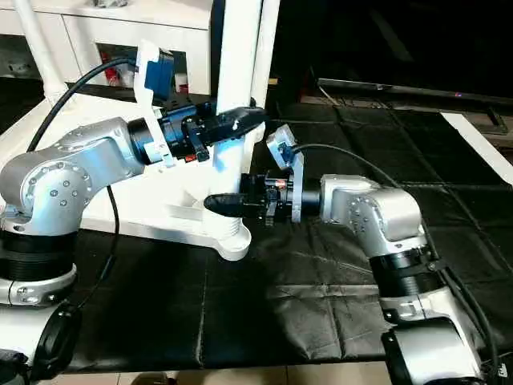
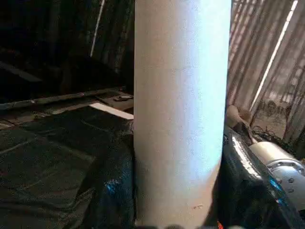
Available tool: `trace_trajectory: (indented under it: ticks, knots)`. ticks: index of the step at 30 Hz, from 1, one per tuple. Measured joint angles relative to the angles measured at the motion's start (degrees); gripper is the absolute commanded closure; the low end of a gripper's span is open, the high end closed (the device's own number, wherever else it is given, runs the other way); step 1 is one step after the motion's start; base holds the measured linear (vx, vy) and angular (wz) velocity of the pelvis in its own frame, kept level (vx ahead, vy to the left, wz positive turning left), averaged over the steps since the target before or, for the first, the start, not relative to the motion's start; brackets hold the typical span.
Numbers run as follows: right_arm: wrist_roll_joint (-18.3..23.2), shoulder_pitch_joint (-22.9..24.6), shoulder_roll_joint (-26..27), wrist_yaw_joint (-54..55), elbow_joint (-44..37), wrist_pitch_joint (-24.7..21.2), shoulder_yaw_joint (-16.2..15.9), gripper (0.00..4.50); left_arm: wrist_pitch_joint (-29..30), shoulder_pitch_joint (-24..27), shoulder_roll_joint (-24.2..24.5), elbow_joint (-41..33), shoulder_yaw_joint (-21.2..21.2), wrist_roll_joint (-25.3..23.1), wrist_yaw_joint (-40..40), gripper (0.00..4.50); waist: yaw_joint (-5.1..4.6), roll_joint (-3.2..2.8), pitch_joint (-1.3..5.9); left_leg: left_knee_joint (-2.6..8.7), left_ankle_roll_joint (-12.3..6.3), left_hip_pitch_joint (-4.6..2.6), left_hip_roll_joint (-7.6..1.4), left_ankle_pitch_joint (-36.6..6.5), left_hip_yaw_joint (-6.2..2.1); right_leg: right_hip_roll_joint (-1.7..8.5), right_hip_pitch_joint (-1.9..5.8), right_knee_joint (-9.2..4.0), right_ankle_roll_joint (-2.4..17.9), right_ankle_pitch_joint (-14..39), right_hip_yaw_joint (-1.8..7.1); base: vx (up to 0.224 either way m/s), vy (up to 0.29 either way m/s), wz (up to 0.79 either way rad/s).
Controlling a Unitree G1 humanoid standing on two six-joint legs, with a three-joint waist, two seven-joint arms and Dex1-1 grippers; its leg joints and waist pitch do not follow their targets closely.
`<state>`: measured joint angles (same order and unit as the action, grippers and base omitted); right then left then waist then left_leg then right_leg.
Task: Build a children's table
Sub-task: Pick table leg
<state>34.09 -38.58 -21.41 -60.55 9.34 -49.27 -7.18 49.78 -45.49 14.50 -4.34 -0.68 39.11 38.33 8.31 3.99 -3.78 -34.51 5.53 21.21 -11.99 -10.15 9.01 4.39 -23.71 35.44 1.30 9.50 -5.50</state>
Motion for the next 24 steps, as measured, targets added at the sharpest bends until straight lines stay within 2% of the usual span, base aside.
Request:
trace_trajectory:
  ticks: [2, 13, 24]
  knots:
    - [0.00, 0.00, 0.00, 0.00, 0.00, 0.05, 0.00, 0.54, 0.05, 0.00, -0.03, 0.00, 0.13, 0.23, 0.14, 2.66, -0.01, 0.00, 0.00, 0.00, 0.00, 0.00, 0.00, 0.00, 0.00, 0.00, 0.00, 0.00, 0.01, -0.01, 0.00, 0.000, 0.000, 0.00]
    - [0.06, 0.00, 0.51, -1.13, -0.01, 0.15, -0.04, 1.61, 0.58, -0.01, -1.15, 0.02, -0.08, 0.98, -0.16, 2.66, -0.03, 0.02, 0.00, 0.00, 0.01, -0.02, 0.00, 0.01, 0.00, 0.00, 0.00, 0.04, -0.04, 0.02, 0.00, 0.000, 0.000, 0.00]
    - [-0.04, 0.01, 0.98, -1.71, -0.22, 0.95, -0.68, 2.38, 1.06, -0.01, -1.19, 0.11, -0.20, 0.98, -0.60, 2.66, -0.02, 0.03, 0.00, 0.00, 0.02, -0.02, 0.00, 0.01, 0.00, 0.00, 0.00, 0.07, -0.03, 0.02, 0.00, 0.000, 0.000, 0.00]
